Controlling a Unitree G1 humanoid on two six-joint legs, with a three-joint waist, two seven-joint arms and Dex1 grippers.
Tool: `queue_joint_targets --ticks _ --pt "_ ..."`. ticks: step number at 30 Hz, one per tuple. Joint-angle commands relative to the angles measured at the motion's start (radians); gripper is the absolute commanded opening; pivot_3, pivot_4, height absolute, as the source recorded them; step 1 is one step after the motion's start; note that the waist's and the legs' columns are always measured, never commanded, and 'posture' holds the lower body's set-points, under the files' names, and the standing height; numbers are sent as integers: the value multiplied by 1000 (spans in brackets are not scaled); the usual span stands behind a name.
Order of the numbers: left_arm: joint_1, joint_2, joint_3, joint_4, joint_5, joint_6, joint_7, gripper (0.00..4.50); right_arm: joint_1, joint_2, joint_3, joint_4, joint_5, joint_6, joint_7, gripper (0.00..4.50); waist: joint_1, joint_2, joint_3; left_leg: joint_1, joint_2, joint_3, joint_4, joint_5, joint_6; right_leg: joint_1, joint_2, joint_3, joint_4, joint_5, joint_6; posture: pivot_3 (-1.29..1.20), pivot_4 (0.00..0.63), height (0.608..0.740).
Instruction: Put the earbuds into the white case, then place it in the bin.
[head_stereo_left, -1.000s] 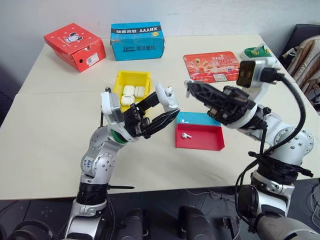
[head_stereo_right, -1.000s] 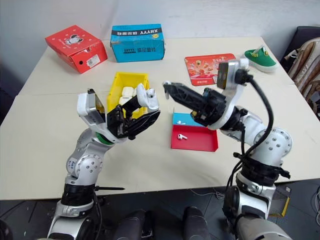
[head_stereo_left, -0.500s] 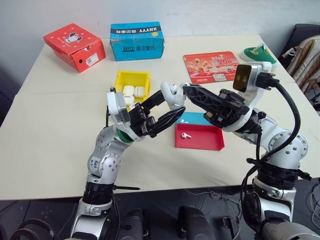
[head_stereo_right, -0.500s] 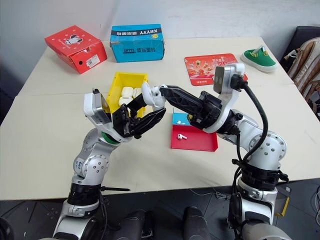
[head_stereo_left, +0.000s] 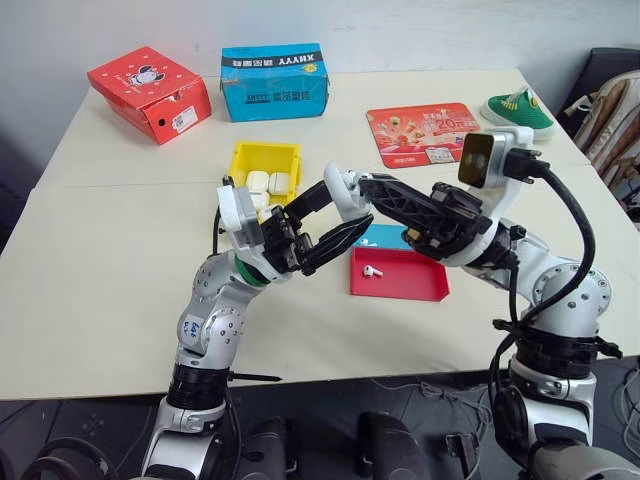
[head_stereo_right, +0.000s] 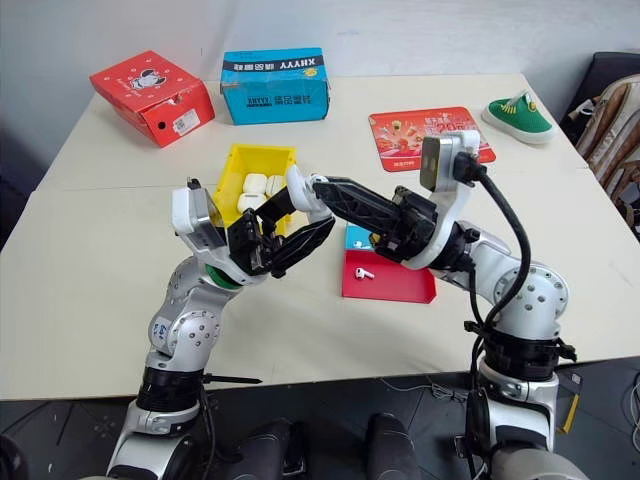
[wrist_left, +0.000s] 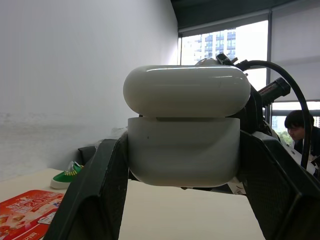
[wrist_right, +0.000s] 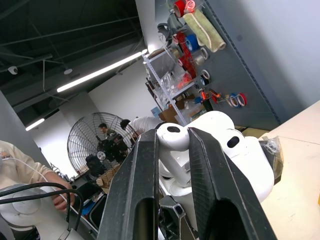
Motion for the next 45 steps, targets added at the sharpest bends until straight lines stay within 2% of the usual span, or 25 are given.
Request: queue_joint_targets --ticks 1,12,19,22,24,27,30,33,36,39,42,45 --pt "-12 -21 -3 -30 -3 -31 10 2794 14 -11 38 -42 -22 -13 -4 427 0 0 0 0 0 0 0 0 0 0 0 0 0 0 0 0 150 740" --pt "-27 -38 1 -16 2 -47 13 2794 33 -43 110 -45 -156 -75 15 427 0 0 0 0 0 0 0 0 0 0 0 0 0 0 0 0 150 740" --pt "-33 -47 5 -11 3 -57 11 2794 48 -80 101 -63 -151 -76 56 2876 1 0 0 0 0 0 0 0 0 0 0 0 -1 0 0 0 150 740" --pt "-31 -44 7 -11 0 -61 10 2794 52 -110 66 -73 -94 -58 72 3938 2 0 0 0 0 0 0 0 0 0 0 0 -1 0 0 0 150 740" --pt "-20 -37 8 -16 -4 -59 4 2794 66 -153 31 -82 -35 -28 78 4478 4 0 0 0 0 0 0 0 0 0 0 0 -1 0 0 0 150 740" --pt "-3 -16 13 -24 -6 -54 -8 2794 115 -241 -25 -92 20 5 96 4478 12 0 0 0 0 0 0 0 1 1 0 0 -2 0 0 0 150 740" --pt "15 28 24 -26 3 -50 -27 2794 216 -346 -97 -93 -7 -1 137 4478 26 0 0 0 0 -1 0 -1 1 1 0 -1 -7 0 0 0 150 740" --pt "33 120 6 -6 87 -88 -79 2794 329 -423 -143 -80 -183 -130 203 4478 26 0 0 0 0 -1 0 -2 2 2 0 -2 -9 1 1 0 150 740" --pt "40 187 -31 19 169 -129 -115 2794 373 -460 -125 -79 -359 -298 292 4478 25 0 0 0 0 2 0 -2 3 2 0 -1 -10 2 3 0 150 740" --pt "34 253 -83 46 278 -165 -145 2794 353 -487 -92 -91 -501 -452 371 3545 23 0 0 0 0 3 0 -2 2 2 0 -1 -12 2 3 0 150 740" --pt "9 274 -134 51 335 -91 -111 2794 272 -482 -13 -143 -568 -520 398 2473 22 0 0 1 1 3 0 -2 2 1 0 0 -11 2 3 0 150 740" --pt "-12 289 -183 38 365 5 -105 2794 185 -455 112 -213 -605 -510 393 1441 23 0 0 1 1 3 0 -2 2 1 0 -1 -10 2 3 0 150 740"
